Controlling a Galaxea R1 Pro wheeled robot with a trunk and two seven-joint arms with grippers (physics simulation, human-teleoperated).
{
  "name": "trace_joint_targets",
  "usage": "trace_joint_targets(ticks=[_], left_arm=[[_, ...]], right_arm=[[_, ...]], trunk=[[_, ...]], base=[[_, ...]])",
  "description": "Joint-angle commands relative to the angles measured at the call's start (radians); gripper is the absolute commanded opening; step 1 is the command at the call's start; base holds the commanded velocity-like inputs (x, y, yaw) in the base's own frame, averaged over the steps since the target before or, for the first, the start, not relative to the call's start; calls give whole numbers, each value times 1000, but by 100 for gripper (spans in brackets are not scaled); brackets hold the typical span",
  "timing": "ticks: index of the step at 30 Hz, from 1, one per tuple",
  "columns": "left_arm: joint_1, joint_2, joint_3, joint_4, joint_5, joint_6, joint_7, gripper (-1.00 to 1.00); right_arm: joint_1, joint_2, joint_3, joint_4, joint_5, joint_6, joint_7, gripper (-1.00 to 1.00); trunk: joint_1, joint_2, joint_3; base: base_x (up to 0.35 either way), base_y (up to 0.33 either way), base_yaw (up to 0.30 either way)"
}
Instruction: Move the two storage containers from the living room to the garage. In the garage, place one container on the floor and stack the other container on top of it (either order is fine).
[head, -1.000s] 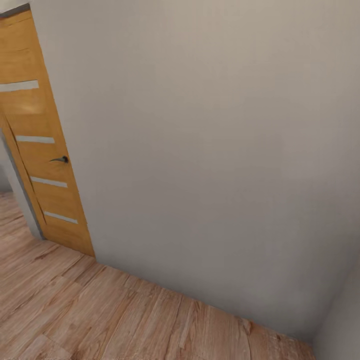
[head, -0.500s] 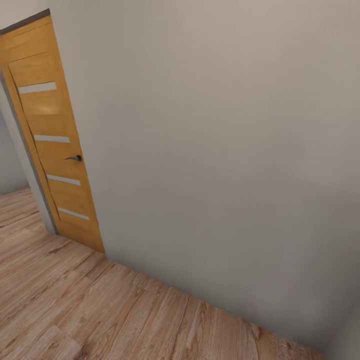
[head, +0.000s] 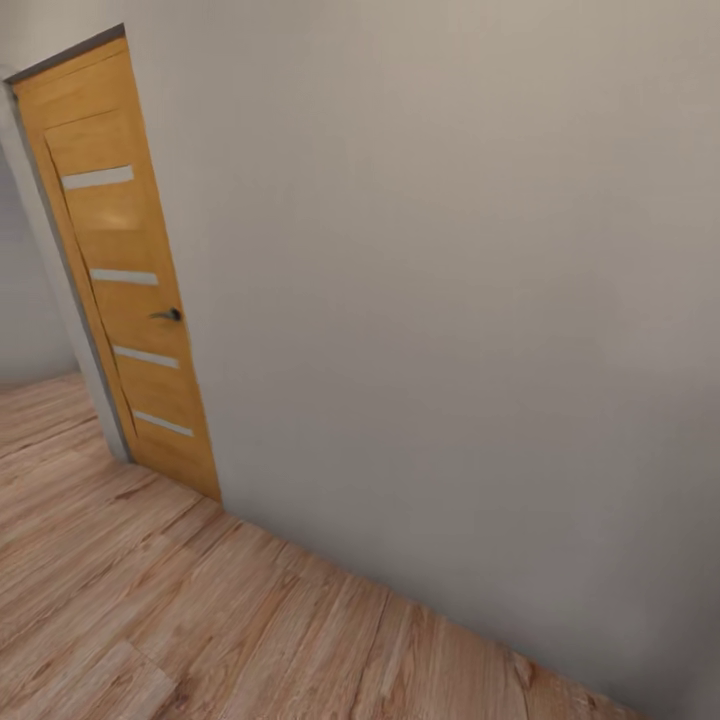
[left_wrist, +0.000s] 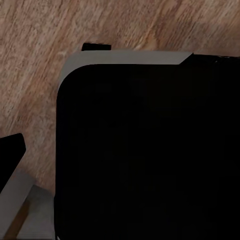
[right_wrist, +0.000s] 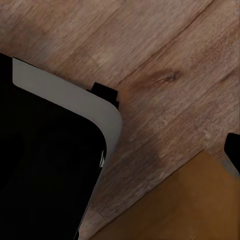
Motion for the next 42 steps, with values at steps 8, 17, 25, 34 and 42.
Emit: trace_joint_targets(ticks=[8,17,25,34,42], left_arm=[[-1,0,1,1,7,-3,-3,100],[-1,1,1,1,7,-3,-3,100],[-1,1,1,1,7,-3,-3,100],[-1,1,1,1,8,-3,-2,100],[-1,0,2,1,8,-3,-2,100]], right_arm=[[-1,0,7,0,-8,-2,4,100],[0,0,6,0,-10,-4,3,100],[0,0,5,0,-11,-4,3,100],[0,0,4,0,-11,-4,2,100],[0,0,6,0,-11,-4,1,100]], trunk=[[0,0,-1],[0,0,-1],[0,0,-1],[0,0,-1],[0,0,-1]], base=[[0,0,275],[0,0,279],[0,0,279],[0,0,279],[0,0,279]])
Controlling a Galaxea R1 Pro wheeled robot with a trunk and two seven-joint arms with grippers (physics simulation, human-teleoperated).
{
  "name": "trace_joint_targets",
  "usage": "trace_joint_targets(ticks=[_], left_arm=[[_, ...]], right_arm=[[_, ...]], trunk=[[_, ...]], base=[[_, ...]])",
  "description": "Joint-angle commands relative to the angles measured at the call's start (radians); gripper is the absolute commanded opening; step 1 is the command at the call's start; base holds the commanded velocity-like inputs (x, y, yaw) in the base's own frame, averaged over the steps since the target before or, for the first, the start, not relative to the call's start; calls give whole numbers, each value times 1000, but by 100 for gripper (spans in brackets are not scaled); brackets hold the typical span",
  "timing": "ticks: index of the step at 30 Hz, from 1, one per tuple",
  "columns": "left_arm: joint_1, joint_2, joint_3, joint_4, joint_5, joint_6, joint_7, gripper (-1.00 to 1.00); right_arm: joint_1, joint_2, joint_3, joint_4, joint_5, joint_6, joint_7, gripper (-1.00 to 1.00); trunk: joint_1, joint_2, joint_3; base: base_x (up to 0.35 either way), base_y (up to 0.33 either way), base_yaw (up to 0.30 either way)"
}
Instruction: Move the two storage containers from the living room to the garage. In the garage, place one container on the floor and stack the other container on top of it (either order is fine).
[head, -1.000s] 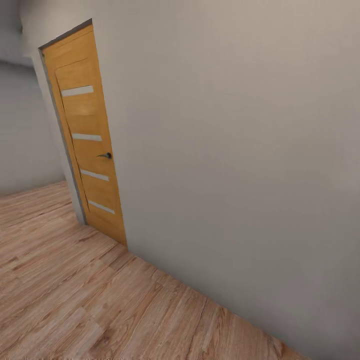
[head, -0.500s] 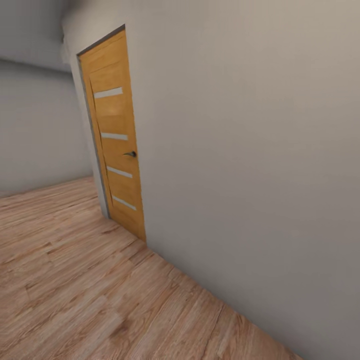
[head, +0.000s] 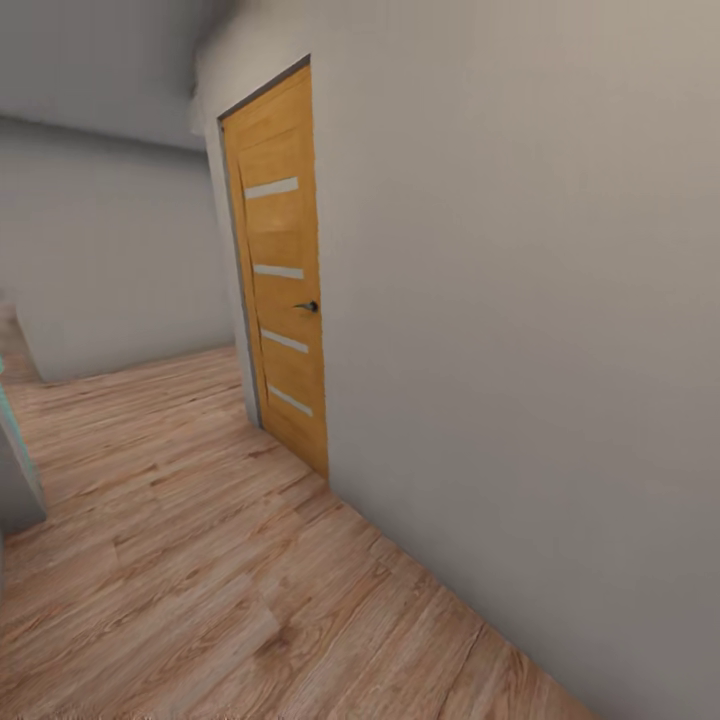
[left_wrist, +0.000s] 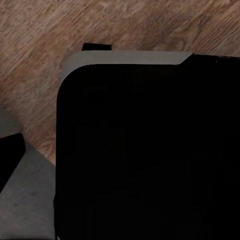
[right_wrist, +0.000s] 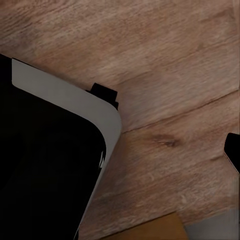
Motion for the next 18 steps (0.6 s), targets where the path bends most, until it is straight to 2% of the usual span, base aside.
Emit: trace_joint_targets(ticks=[1,18], left_arm=[[-1,0,1,1,7,-3,-3,100],[-1,-1,0,1,7,-3,-3,100]], right_arm=[[0,-1,7,0,-11,-2,4,100],[0,-1,7,0,-11,-2,4,100]], trunk=[[0,-1,-1],[0,-1,-1]], base=[[0,0,279],[0,0,279]])
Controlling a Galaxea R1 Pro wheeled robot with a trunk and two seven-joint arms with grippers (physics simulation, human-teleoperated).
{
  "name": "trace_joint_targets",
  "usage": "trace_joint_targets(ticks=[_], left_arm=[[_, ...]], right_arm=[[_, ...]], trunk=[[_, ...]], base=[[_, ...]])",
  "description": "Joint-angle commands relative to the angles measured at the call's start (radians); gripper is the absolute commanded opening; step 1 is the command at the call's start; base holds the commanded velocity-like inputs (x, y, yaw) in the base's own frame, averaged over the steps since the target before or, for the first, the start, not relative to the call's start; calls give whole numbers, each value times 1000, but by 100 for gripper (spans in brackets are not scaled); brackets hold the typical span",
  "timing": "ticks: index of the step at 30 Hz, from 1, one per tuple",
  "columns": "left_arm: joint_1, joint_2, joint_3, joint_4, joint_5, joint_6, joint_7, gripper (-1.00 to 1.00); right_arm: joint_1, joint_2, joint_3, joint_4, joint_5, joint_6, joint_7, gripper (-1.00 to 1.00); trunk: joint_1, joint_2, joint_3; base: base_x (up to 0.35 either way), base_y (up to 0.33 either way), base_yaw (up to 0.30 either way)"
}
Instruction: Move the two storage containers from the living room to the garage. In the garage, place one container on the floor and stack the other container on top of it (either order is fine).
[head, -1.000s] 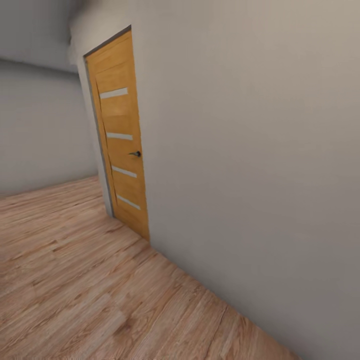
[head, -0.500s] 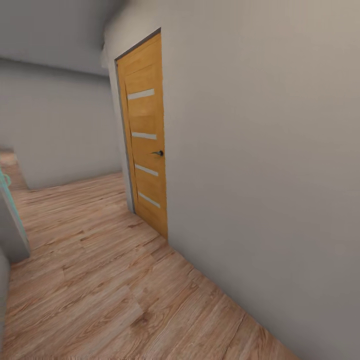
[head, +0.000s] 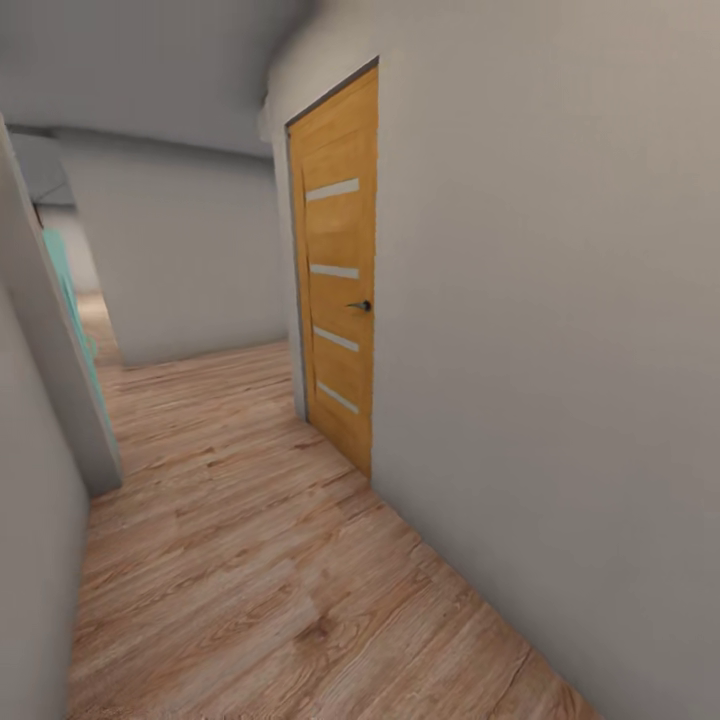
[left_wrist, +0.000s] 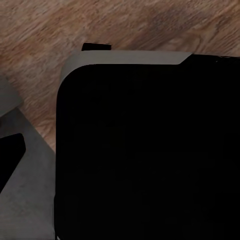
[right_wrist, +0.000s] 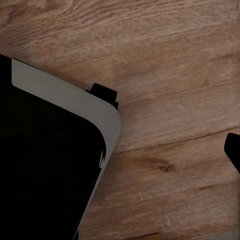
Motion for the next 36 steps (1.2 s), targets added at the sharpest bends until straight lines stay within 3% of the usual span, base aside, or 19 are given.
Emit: trace_joint_targets(ticks=[1,7,36], left_arm=[[-1,0,1,1,7,-3,-3,100],[-1,1,0,1,7,-3,-4,100],[-1,0,0,1,7,-3,-5,100]], right_arm=[[0,-1,7,0,-11,-2,4,100],[0,-1,7,0,-11,-2,5,100],[0,-1,6,0,-11,-5,4,100]], trunk=[[0,-1,-1],[0,-1,-1],[0,-1,-1]], base=[[0,0,279],[53,0,221],[317,0,21]])
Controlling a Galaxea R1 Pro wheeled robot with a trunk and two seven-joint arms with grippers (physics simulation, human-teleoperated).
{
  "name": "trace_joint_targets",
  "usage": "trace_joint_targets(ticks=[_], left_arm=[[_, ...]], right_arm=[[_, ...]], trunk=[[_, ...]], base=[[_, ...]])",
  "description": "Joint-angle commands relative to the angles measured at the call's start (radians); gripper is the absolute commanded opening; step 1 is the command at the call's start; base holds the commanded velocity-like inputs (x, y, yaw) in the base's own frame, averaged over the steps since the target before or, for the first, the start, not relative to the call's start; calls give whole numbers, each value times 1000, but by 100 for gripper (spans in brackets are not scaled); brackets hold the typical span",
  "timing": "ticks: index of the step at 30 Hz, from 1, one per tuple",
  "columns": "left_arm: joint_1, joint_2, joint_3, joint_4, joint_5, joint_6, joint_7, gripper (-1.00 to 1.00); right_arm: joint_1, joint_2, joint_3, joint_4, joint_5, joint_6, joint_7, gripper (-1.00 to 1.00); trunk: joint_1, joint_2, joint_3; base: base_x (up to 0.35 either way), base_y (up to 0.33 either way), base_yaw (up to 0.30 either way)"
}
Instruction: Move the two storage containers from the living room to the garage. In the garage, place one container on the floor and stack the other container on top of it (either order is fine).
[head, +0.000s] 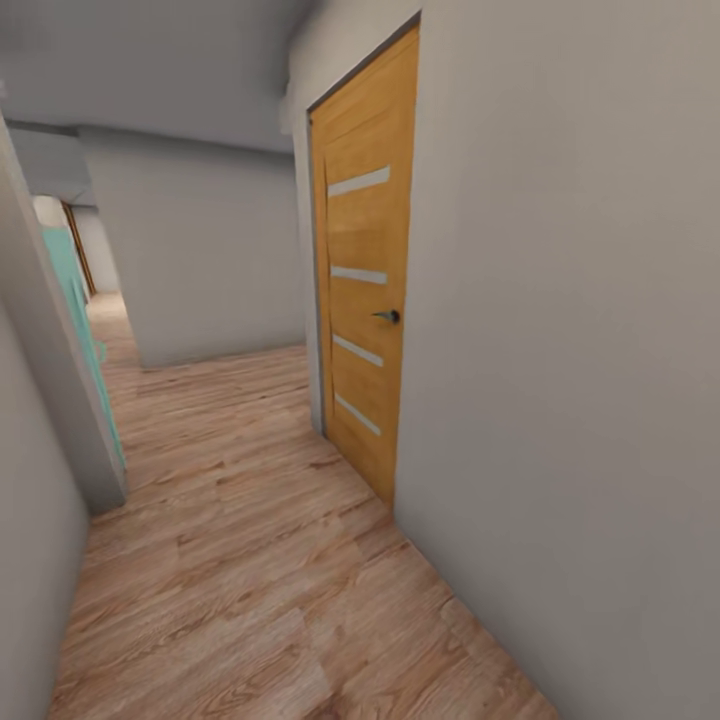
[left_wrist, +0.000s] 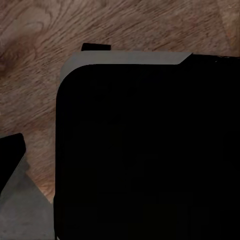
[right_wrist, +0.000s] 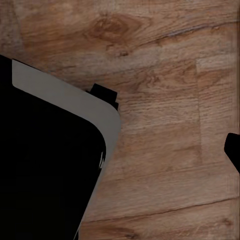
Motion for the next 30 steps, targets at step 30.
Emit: trace_joint_targets(ticks=[30], left_arm=[[-1,0,1,1,7,-3,-3,100]], right_arm=[[0,-2,7,0,-11,-4,4,100]], trunk=[[1,0,-1]], base=[[321,0,207]])
